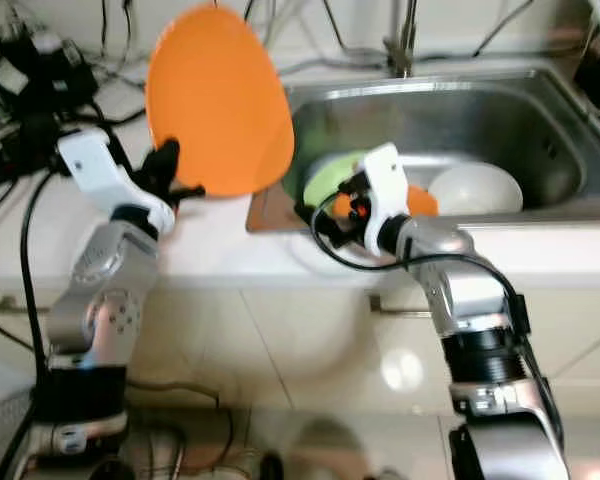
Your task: Kitchen organization
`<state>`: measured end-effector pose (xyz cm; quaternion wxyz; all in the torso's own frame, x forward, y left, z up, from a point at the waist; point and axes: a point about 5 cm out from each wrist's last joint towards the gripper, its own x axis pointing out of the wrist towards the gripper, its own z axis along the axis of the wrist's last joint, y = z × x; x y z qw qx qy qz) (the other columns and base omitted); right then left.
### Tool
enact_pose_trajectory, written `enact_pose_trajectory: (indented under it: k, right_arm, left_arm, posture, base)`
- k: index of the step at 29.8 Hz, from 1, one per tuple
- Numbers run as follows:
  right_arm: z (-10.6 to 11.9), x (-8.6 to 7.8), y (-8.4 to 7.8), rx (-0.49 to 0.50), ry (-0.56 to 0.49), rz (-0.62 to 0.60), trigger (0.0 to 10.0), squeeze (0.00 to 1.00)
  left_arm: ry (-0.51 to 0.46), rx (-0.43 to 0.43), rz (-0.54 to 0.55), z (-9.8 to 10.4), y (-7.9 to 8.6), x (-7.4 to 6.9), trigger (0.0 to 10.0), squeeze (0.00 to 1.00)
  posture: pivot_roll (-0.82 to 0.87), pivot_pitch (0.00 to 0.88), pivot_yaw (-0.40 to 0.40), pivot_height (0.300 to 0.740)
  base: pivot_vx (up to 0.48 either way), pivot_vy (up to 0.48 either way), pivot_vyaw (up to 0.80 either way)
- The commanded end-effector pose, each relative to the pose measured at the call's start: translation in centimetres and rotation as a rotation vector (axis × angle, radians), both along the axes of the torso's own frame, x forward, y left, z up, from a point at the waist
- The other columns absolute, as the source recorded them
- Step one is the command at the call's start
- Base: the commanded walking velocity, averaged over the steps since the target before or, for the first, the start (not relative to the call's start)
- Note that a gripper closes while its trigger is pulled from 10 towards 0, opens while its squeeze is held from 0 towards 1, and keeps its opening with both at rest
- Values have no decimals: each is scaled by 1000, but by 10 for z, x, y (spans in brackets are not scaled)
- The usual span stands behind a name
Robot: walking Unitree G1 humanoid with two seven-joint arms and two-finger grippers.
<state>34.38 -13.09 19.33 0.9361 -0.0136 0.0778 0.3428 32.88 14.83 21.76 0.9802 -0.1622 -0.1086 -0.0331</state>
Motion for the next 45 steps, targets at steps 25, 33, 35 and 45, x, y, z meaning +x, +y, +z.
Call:
enact_pose_trajectory:
  k: [25, 33, 35, 45]
  right_arm:
    - [27, 14, 4, 474, -12, -180, 10000, 0]
    - [39, 23, -11, 571, -70, -325, 10000, 0]
    - [39, 24, -13, 588, -62, -338, 10000, 0]
    - [39, 25, -9, 623, -41, -318, 10000, 0]
  left_arm:
    - [-170, -438, -311, 27, -18, -7, 0, 0]
    - [-176, -466, -315, 27, -13, -5, 0, 0]
    - [-173, -480, -330, 27, -15, -6, 0, 0]
    - [-124, -489, -419, 22, -28, -9, 0, 0]
  posture:
    - [-56, 61, 109, 740]
    - [-58, 62, 104, 740]
    - [-58, 62, 103, 740]
    - [-57, 58, 105, 740]
  base:
    - [0, 0, 0]
    - [0, 0, 0]
    - [0, 0, 0]
    - [0, 0, 0]
